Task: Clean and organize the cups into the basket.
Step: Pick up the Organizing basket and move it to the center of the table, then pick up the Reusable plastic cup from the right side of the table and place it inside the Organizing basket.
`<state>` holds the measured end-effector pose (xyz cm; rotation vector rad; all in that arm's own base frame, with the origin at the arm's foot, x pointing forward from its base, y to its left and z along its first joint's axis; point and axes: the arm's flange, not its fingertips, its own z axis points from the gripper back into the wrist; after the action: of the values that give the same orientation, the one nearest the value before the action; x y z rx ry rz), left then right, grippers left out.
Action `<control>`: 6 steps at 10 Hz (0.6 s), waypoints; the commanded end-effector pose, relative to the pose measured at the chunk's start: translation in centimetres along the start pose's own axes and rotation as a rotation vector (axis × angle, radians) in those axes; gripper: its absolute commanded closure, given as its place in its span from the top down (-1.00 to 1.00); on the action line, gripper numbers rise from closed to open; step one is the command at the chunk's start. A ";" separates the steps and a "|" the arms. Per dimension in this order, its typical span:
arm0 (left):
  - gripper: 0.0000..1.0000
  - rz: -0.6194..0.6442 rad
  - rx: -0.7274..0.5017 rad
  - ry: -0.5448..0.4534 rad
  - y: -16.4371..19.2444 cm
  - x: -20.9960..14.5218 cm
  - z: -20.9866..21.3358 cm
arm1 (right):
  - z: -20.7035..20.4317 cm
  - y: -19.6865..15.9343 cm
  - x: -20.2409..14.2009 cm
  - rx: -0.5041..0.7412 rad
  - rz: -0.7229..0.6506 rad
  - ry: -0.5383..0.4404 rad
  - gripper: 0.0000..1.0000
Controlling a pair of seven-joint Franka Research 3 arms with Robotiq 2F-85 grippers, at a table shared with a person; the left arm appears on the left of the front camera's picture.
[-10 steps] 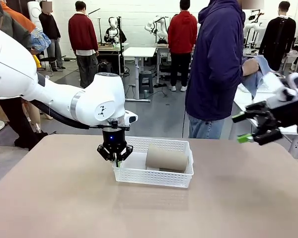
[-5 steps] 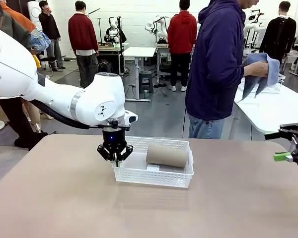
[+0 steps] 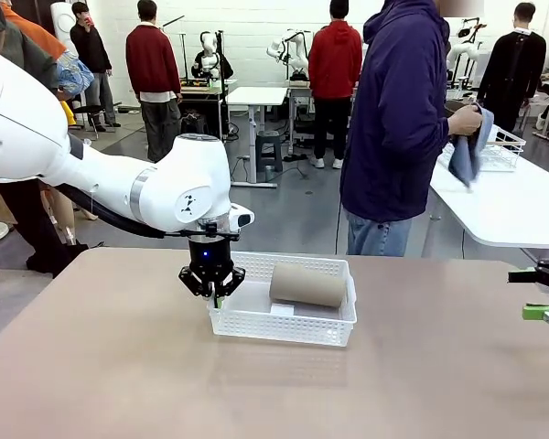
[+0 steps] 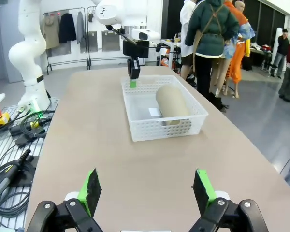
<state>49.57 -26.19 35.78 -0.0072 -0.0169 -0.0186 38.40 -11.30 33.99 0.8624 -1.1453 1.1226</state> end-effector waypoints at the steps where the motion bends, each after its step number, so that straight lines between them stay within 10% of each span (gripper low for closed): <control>1: -1.00 -0.001 -0.001 -0.005 0.0 0.1 0.2 | -0.6 -1.5 0.6 -0.019 0.020 0.012 1.00; 6: -1.00 -0.001 -0.001 -0.005 0.0 0.1 0.2 | 0.0 0.0 0.0 0.000 0.000 0.000 1.00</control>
<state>49.57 -26.19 35.78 -0.0072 -0.0170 -0.0186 38.85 -11.44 33.87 0.8589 -1.1416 1.1257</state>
